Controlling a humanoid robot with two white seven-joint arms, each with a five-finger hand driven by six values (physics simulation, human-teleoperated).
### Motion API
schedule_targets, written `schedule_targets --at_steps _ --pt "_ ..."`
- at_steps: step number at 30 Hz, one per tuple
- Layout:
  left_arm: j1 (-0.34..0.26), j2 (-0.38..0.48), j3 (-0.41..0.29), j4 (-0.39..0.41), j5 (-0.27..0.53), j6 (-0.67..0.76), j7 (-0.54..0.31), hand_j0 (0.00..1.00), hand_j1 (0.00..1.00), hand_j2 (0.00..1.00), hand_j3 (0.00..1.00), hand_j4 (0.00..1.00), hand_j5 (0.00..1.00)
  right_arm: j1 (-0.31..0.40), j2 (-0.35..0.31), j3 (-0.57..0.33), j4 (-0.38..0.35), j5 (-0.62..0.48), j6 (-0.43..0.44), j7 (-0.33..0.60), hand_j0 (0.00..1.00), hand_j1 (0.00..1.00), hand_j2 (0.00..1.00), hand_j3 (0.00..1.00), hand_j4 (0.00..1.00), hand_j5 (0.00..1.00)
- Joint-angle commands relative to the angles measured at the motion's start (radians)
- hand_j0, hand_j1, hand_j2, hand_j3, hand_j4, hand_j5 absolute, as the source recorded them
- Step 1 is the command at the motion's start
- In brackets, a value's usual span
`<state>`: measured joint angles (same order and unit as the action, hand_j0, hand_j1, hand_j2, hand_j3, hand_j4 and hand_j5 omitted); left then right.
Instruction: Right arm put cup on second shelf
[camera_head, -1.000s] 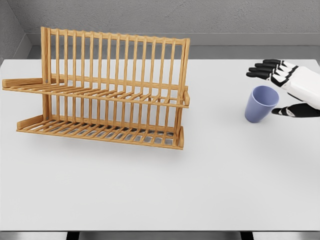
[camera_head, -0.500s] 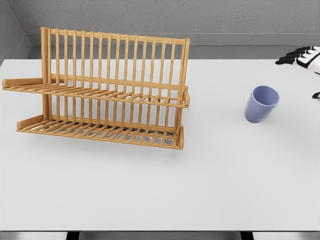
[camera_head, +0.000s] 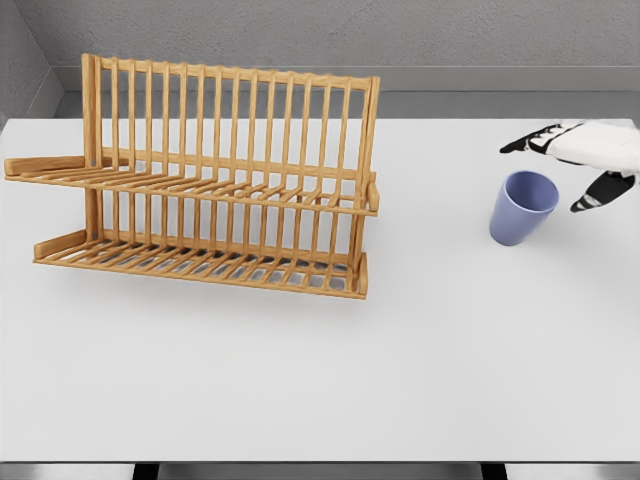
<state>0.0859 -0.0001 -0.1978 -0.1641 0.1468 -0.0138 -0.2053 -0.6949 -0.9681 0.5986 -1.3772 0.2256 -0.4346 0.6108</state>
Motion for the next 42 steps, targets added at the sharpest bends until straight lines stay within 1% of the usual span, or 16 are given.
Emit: schedule_targets --at_steps 1,6,7,9,10,22,23,24,27,29,30,31,32,34,38,42 --pt "0.0 0.0 0.0 0.0 0.0 0.0 0.0 1.0 1.0 1.0 1.0 1.0 1.0 -0.002 0.012 0.036 0.027 0.0 0.002 0.0 1.0 1.0 1.0 1.0 1.0 1.0" --pt "0.0 0.0 0.0 0.0 0.0 0.0 0.0 1.0 1.0 1.0 1.0 1.0 1.0 -0.023 0.025 0.073 0.049 0.001 0.002 0.0 1.0 1.0 1.0 1.0 1.0 1.0" --pt "0.0 0.0 0.0 0.0 0.0 0.0 -0.002 1.0 1.0 1.0 1.0 1.0 1.0 -0.028 0.046 0.081 0.056 0.003 0.001 0.0 1.0 1.0 1.0 1.0 1.0 1.0" --pt "0.0 0.0 0.0 0.0 0.0 0.0 0.0 1.0 1.0 1.0 1.0 1.0 1.0 -0.055 0.052 0.115 0.075 0.006 0.001 0.0 1.0 1.0 1.0 1.0 1.0 1.0" --pt "0.0 0.0 0.0 0.0 0.0 0.0 0.0 1.0 1.0 1.0 1.0 1.0 1.0 -0.057 0.06 0.122 0.078 0.006 0.001 0.0 1.0 1.0 1.0 1.0 1.0 1.0" --pt "0.0 0.0 0.0 0.0 0.0 0.0 0.0 1.0 1.0 1.0 1.0 1.0 1.0 -0.061 0.068 0.138 0.086 0.006 0.002 0.0 1.0 1.0 1.0 1.0 1.0 1.0" --pt "0.0 0.0 0.0 0.0 0.0 0.0 0.0 1.0 1.0 1.0 1.0 1.0 1.0 -0.063 0.068 0.138 0.086 0.006 0.002 0.0 0.97 0.97 0.97 0.97 0.97 0.97" --pt "0.0 0.0 0.0 0.0 0.0 0.0 0.0 1.0 1.0 1.0 1.0 1.0 1.0 -0.061 0.066 0.138 0.086 0.006 0.002 0.0 0.83 0.83 0.83 0.83 0.83 0.83" --pt "0.0 0.0 0.0 0.0 0.0 0.0 0.0 1.0 1.0 1.0 1.0 1.0 1.0 -0.063 0.066 0.136 0.087 0.006 0.002 0.0 0.76 0.76 0.76 0.76 0.76 0.76" --pt "0.0 0.0 0.0 0.0 0.0 0.0 0.0 1.0 1.0 1.0 1.0 1.0 1.0 -0.063 0.066 0.136 0.084 0.006 0.002 0.0 0.67 0.67 0.67 0.67 0.67 0.67" --pt "0.0 0.0 0.0 0.0 0.0 0.0 0.0 1.0 1.0 1.0 1.0 1.0 1.0 -0.063 0.066 0.136 0.084 0.006 0.002 0.0 0.67 0.67 0.67 0.67 0.67 0.67" --pt "0.0 0.0 0.0 0.0 0.0 0.0 0.0 1.0 1.0 1.0 1.0 1.0 1.0 -0.063 0.066 0.136 0.084 0.006 0.002 0.0 0.64 0.64 0.64 0.64 0.64 0.64" --pt "0.0 0.0 0.0 0.0 0.0 0.0 0.0 1.0 1.0 1.0 1.0 1.0 1.0 -0.063 0.066 0.136 0.084 0.006 0.002 0.0 0.64 0.64 0.64 0.64 0.64 0.64" --pt "0.0 0.0 0.0 0.0 0.0 0.0 0.0 1.0 1.0 1.0 1.0 1.0 1.0 -0.064 0.065 0.13 0.083 0.006 0.001 0.0 0.61 0.61 0.61 0.61 0.61 0.61" --pt "0.0 0.0 0.0 0.0 0.0 0.0 0.0 1.0 1.0 1.0 1.0 1.0 1.0 -0.081 0.06 0.125 0.078 0.003 -0.003 0.0 0.61 0.61 0.61 0.61 0.61 0.61" --pt "0.0 0.0 0.0 0.0 0.0 0.0 0.0 1.0 1.0 1.0 1.0 1.0 1.0 -0.084 0.055 0.102 0.073 0.0 -0.012 0.0 0.61 0.61 0.61 0.61 0.61 0.61"
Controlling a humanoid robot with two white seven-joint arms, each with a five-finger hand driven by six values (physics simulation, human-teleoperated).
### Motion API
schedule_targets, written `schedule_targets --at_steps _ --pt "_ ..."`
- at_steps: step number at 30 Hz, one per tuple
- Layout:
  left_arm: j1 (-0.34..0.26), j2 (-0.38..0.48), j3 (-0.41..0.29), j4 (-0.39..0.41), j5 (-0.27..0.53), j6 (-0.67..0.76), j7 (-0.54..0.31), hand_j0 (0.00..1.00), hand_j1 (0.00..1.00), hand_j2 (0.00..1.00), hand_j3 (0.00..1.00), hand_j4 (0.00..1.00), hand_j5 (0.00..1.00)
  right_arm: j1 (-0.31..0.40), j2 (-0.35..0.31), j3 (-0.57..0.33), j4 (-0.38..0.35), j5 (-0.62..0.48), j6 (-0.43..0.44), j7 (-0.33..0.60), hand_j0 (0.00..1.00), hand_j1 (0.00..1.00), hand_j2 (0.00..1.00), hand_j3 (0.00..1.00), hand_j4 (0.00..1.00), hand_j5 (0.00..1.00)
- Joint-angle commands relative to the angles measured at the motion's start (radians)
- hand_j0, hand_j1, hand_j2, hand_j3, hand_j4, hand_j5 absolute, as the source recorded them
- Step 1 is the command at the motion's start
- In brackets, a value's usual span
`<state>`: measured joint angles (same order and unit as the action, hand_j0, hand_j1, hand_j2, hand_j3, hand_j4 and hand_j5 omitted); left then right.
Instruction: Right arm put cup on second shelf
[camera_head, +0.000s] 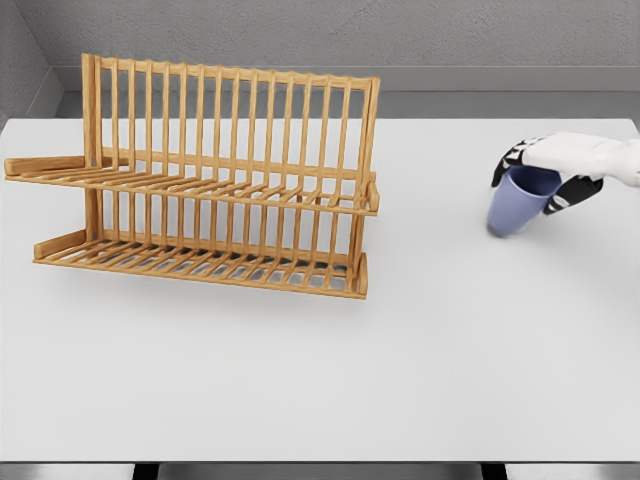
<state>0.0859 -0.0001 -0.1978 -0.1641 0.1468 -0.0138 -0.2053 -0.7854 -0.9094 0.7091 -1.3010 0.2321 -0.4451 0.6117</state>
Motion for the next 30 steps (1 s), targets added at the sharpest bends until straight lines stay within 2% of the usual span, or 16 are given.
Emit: schedule_targets --at_steps 1,5,11,26,30 --pt "0.0 0.0 0.0 0.0 0.0 0.0 0.0 1.0 1.0 1.0 1.0 1.0 1.0 -0.005 -0.003 -0.008 -0.009 -0.007 0.0 -0.001 0.61 0.61 0.61 0.61 0.61 0.61" --pt "0.0 0.0 0.0 0.0 0.0 0.0 0.0 1.0 1.0 1.0 1.0 1.0 1.0 -0.023 -0.006 -0.01 -0.034 -0.008 0.006 -0.001 0.61 0.61 0.61 0.61 0.61 0.61" --pt "0.0 0.0 0.0 0.0 0.0 0.0 0.0 1.0 1.0 1.0 1.0 1.0 1.0 -0.022 -0.017 -0.091 -0.078 -0.01 0.0 -0.001 0.61 0.61 0.61 0.61 0.61 0.61" --pt "0.0 0.0 0.0 0.0 0.0 0.0 0.0 1.0 1.0 1.0 1.0 1.0 1.0 -0.034 -0.04 -0.109 -0.325 -0.007 0.011 -0.001 0.61 0.61 0.61 0.61 0.61 0.61" --pt "0.0 0.0 0.0 0.0 0.0 0.0 0.0 1.0 1.0 1.0 1.0 1.0 1.0 -0.038 -0.037 -0.109 -0.366 -0.007 0.009 -0.001 0.61 0.61 0.61 0.61 0.61 0.61"
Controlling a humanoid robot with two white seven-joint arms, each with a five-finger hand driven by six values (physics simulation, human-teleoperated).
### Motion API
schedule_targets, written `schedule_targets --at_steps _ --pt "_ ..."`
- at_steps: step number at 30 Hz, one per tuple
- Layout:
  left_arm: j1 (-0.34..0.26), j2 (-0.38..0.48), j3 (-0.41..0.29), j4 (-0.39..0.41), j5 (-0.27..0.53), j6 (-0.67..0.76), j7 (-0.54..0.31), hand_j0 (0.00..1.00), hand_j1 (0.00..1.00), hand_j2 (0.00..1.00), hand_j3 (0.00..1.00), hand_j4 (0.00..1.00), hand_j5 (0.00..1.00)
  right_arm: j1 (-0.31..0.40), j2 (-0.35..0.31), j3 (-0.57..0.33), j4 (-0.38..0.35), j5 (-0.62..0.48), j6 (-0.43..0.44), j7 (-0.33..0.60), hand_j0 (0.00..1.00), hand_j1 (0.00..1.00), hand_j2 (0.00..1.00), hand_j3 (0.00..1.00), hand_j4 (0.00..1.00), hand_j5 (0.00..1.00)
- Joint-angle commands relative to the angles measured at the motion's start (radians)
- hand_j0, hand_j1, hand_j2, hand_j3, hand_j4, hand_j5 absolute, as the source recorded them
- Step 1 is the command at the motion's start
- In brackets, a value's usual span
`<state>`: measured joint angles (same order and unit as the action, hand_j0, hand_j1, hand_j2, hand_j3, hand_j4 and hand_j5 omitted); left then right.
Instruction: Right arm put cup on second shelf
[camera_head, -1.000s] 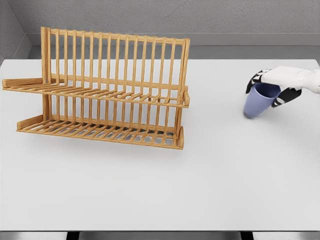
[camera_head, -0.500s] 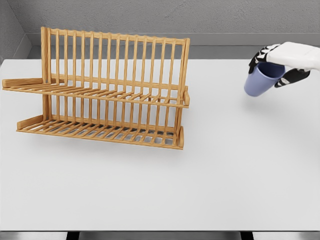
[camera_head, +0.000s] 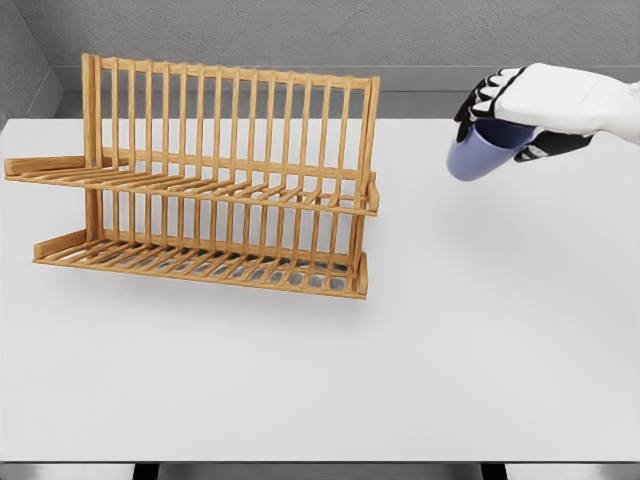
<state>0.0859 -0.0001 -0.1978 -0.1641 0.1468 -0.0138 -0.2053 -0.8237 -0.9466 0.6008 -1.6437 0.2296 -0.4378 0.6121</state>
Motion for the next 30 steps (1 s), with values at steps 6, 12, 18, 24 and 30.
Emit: schedule_targets --at_steps 6,12,18,24,30 --pt "0.0 0.0 0.0 0.0 0.0 0.0 0.0 1.0 1.0 1.0 1.0 1.0 1.0 -0.008 0.003 -0.001 -0.077 -0.004 0.001 -0.001 0.61 0.61 0.61 0.61 0.61 0.61" --pt "0.0 0.0 0.0 0.0 0.0 0.0 0.0 1.0 1.0 1.0 1.0 1.0 1.0 -0.034 0.026 0.0 -0.104 -0.004 -0.002 -0.001 0.61 0.61 0.61 0.61 0.61 0.61" --pt "0.0 0.0 0.0 0.0 0.0 0.0 0.0 1.0 1.0 1.0 1.0 1.0 1.0 -0.048 0.066 0.007 -0.11 -0.004 -0.012 -0.001 0.61 0.61 0.61 0.61 0.61 0.61" --pt "0.0 0.0 0.0 0.0 0.0 0.0 0.0 1.0 1.0 1.0 1.0 1.0 1.0 -0.06 0.108 0.02 -0.111 -0.004 -0.038 -0.001 0.61 0.61 0.61 0.61 0.61 0.61" --pt "0.0 0.0 0.0 0.0 0.0 0.0 0.0 1.0 1.0 1.0 1.0 1.0 1.0 -0.1 0.15 0.073 -0.111 -0.004 -0.036 -0.001 0.61 0.61 0.61 0.61 0.61 0.61"
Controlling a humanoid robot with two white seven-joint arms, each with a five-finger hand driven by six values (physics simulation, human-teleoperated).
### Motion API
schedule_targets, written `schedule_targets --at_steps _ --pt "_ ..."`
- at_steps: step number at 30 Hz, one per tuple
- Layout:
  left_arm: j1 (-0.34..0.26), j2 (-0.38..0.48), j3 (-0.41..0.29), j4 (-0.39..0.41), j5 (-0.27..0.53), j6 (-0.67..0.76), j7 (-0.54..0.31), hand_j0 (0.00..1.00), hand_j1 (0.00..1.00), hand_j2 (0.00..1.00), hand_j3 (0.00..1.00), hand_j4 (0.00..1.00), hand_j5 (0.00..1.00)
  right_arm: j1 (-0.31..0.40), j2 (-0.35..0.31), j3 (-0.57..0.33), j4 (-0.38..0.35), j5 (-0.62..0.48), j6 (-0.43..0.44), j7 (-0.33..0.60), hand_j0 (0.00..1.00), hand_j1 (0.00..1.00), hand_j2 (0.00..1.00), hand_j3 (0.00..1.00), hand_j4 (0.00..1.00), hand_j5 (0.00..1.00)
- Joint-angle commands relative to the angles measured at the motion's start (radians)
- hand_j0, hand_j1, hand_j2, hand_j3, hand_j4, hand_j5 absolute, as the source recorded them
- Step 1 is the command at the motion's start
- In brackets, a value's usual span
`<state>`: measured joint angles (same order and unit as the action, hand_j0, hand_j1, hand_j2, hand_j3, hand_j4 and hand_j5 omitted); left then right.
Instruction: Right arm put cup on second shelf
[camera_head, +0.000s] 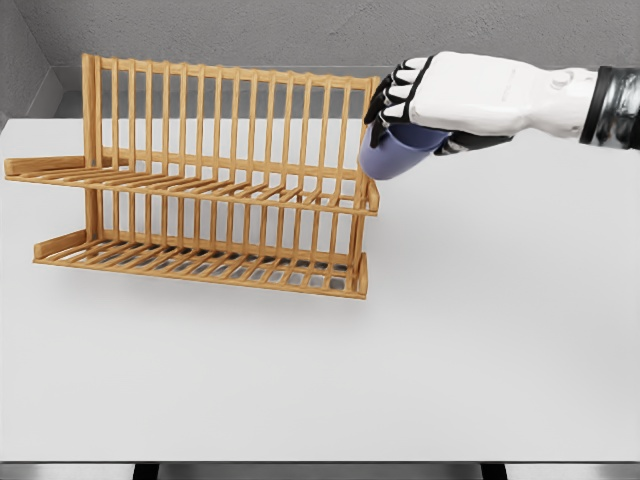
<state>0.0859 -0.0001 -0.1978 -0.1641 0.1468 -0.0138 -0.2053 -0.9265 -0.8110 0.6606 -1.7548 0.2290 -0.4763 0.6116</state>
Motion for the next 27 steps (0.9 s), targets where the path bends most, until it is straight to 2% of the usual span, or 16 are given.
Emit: schedule_targets --at_steps 1,8,27 --pt "0.0 0.0 0.0 0.0 0.0 0.0 0.0 1.0 1.0 1.0 1.0 1.0 1.0 -0.002 0.016 0.019 0.0 -0.005 0.002 -0.001 0.61 0.61 0.61 0.61 0.61 0.61" --pt "0.0 0.0 0.0 0.0 0.0 0.0 0.0 1.0 1.0 1.0 1.0 1.0 1.0 -0.034 0.049 0.07 0.001 -0.005 0.015 -0.001 0.61 0.61 0.61 0.61 0.61 0.61" --pt "0.0 0.0 0.0 0.0 0.0 0.0 0.0 1.0 1.0 1.0 1.0 1.0 1.0 -0.038 0.073 0.175 0.001 0.0 0.019 -0.001 0.62 0.62 0.62 0.62 0.62 0.62"
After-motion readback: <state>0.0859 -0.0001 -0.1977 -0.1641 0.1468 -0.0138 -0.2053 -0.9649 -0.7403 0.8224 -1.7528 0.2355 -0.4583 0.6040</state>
